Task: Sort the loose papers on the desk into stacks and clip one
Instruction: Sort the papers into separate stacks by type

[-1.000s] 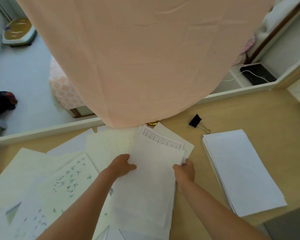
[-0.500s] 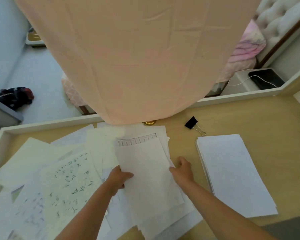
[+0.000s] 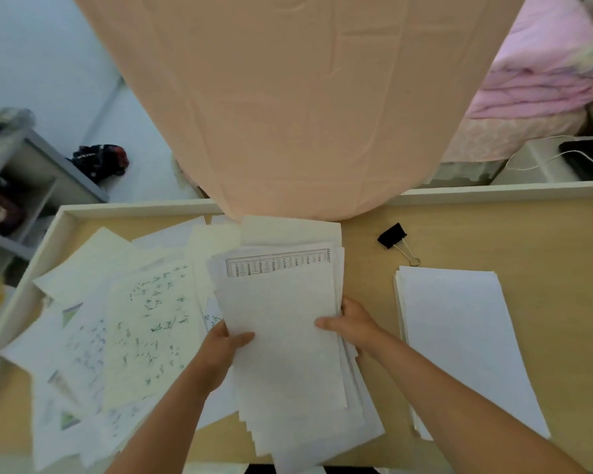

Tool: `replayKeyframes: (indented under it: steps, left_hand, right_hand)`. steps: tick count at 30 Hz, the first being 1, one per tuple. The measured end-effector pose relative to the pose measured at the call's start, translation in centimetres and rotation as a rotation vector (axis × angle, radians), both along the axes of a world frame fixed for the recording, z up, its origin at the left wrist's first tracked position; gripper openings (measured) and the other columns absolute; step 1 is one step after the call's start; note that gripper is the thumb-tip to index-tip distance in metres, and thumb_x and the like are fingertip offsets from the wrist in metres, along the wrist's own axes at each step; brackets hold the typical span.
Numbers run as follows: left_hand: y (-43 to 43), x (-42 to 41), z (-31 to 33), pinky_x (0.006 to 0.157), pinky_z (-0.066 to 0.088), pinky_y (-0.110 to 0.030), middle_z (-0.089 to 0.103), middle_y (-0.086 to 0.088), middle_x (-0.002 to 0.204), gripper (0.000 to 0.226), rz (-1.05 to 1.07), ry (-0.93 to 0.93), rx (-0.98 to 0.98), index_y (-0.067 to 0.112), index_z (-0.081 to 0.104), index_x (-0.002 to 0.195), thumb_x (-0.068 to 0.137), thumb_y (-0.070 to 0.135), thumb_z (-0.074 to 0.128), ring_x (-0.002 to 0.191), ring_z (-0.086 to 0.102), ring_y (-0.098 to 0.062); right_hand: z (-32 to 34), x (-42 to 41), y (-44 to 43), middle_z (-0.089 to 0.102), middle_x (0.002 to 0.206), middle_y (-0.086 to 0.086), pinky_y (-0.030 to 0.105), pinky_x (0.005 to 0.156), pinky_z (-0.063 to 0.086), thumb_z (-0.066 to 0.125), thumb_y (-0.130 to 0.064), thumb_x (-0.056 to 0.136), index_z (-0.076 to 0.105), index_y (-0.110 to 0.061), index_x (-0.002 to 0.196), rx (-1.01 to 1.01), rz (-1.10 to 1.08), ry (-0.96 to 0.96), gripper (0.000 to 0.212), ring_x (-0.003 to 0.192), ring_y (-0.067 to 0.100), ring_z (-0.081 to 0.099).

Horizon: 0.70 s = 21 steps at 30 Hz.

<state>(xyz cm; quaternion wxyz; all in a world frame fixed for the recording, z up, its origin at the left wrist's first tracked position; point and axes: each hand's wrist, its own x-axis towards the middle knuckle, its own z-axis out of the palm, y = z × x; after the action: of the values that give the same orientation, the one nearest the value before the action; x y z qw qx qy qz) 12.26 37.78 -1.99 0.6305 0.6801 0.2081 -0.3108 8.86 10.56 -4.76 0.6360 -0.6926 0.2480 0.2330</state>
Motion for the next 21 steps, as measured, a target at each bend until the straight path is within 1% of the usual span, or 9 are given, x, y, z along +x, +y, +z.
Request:
replayKeyframes:
  steps: [2, 3, 5, 7, 13, 16, 18, 19, 21]
  left_hand:
    - [0.1, -0.6, 0.9, 0.084, 0.057, -0.047, 0.073, -0.012, 0.109, 0.034, 0.046, -0.033, 0.011, 0.012, 0.065, 0.114, 0.086, -0.006, 0.064, 0.098, 0.071, -0.032]
    - [0.0, -0.8, 1.5, 0.085, 0.057, -0.048, 0.073, -0.011, 0.110, 0.036, 0.062, -0.059, 0.017, 0.014, 0.064, 0.116, 0.085, -0.004, 0.066, 0.098, 0.070, -0.032]
    - [-0.5, -1.0, 3.0, 0.084, 0.057, -0.045, 0.073, -0.006, 0.111, 0.038, 0.076, -0.145, 0.048, 0.018, 0.063, 0.118, 0.084, 0.003, 0.071, 0.100, 0.070, -0.028]
    - [-1.0, -0.9, 5.2, 0.077, 0.058, -0.037, 0.074, -0.001, 0.108, 0.038, 0.119, -0.270, 0.098, 0.020, 0.064, 0.116, 0.083, 0.007, 0.074, 0.098, 0.071, -0.023]
    - [-1.4, -0.6, 11.6, 0.079, 0.057, -0.038, 0.069, 0.006, 0.112, 0.052, 0.259, -0.602, 0.064, 0.025, 0.056, 0.123, 0.079, 0.007, 0.078, 0.098, 0.068, -0.014]
    - [-1.0, -0.9, 12.5, 0.082, 0.055, -0.036, 0.064, 0.009, 0.118, 0.072, 0.266, -0.679, 0.058, 0.028, 0.047, 0.132, 0.071, 0.018, 0.084, 0.104, 0.063, -0.010]
    - [-0.8, -0.9, 12.2, 0.084, 0.055, -0.035, 0.061, 0.008, 0.119, 0.078, 0.233, -0.677, 0.059, 0.026, 0.042, 0.133, 0.070, 0.017, 0.087, 0.106, 0.062, -0.008]
    - [-0.7, -0.8, 11.8, 0.084, 0.056, -0.035, 0.061, 0.006, 0.118, 0.076, 0.215, -0.664, 0.048, 0.025, 0.042, 0.131, 0.071, 0.012, 0.086, 0.105, 0.062, -0.009]
    - [-0.8, -0.6, 11.3, 0.079, 0.056, -0.032, 0.061, 0.007, 0.114, 0.069, 0.168, -0.648, 0.048, 0.025, 0.042, 0.125, 0.073, 0.007, 0.084, 0.102, 0.063, -0.009]
  right_hand:
    - [0.7, 0.3, 0.5, 0.070, 0.118, 0.002, 0.016, 0.077, 0.054, 0.078, -0.009, 0.080, 0.064, -0.017, 0.113, 0.012, 0.074, -0.067, 0.037, 0.094, 0.004, 0.066]
    - [1.2, 0.5, 0.8, 0.071, 0.114, 0.003, 0.019, 0.077, 0.056, 0.076, -0.004, 0.082, 0.066, -0.018, 0.109, 0.005, 0.060, -0.109, 0.032, 0.091, 0.004, 0.067]
    - [2.7, 0.9, 1.3, 0.074, 0.103, 0.000, 0.032, 0.086, 0.058, 0.074, -0.001, 0.082, 0.069, -0.021, 0.099, -0.044, 0.006, -0.197, 0.026, 0.091, 0.011, 0.070]
    - [5.1, 1.2, 1.7, 0.074, 0.094, -0.008, 0.034, 0.086, 0.058, 0.073, -0.002, 0.083, 0.071, -0.026, 0.091, -0.081, -0.043, -0.289, 0.026, 0.090, 0.014, 0.071]
    - [12.9, 0.9, 2.1, 0.077, 0.091, -0.009, 0.019, 0.072, 0.057, 0.075, -0.002, 0.083, 0.074, -0.023, 0.093, -0.028, -0.199, -0.556, 0.024, 0.087, 0.007, 0.073]
    - [15.3, 0.3, 2.3, 0.076, 0.092, -0.015, 0.016, 0.071, 0.056, 0.077, -0.006, 0.082, 0.070, -0.027, 0.097, -0.032, -0.137, -0.617, 0.026, 0.088, 0.002, 0.071]
    - [15.7, 0.0, 2.5, 0.074, 0.084, -0.022, 0.012, 0.067, 0.053, 0.080, -0.008, 0.080, 0.067, -0.026, 0.093, -0.058, -0.069, -0.603, 0.026, 0.080, -0.006, 0.069]
    - [15.5, 0.0, 2.6, 0.073, 0.084, -0.022, 0.011, 0.069, 0.052, 0.081, -0.009, 0.079, 0.066, -0.023, 0.095, -0.072, -0.063, -0.595, 0.026, 0.081, -0.007, 0.068]
    - [14.9, 0.1, 2.9, 0.072, 0.099, -0.020, 0.015, 0.081, 0.053, 0.083, -0.008, 0.077, 0.064, -0.025, 0.110, -0.080, -0.094, -0.601, 0.041, 0.096, -0.005, 0.067]
